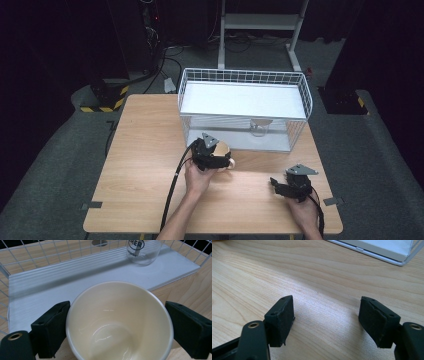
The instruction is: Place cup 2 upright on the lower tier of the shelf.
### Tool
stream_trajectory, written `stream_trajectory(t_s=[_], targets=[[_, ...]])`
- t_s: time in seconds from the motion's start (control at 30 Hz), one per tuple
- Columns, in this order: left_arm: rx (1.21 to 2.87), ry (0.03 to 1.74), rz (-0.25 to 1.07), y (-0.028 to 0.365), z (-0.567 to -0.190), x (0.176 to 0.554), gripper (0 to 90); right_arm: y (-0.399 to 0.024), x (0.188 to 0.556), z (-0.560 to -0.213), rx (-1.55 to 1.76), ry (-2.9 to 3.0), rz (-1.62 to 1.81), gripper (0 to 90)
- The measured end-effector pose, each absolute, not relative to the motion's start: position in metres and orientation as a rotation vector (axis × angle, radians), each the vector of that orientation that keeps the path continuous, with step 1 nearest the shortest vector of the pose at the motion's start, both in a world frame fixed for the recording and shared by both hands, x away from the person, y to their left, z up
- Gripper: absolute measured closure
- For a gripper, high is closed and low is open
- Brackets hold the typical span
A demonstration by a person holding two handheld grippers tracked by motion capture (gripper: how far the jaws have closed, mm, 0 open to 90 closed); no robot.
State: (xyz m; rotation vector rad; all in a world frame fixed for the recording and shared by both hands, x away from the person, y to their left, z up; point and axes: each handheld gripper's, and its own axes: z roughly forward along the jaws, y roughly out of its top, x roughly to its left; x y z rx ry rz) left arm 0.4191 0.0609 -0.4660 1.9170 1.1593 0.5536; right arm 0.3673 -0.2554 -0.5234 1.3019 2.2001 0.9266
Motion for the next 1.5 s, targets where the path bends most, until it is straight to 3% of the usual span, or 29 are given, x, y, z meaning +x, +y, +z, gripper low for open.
stream_trajectory(t_s=[1.5], targets=[[1.874,1.194,0.646,0.067,-0.449,0.441,10.2,-0.255,0.367,-0.523,1.303,2.201,0.928,28.7]])
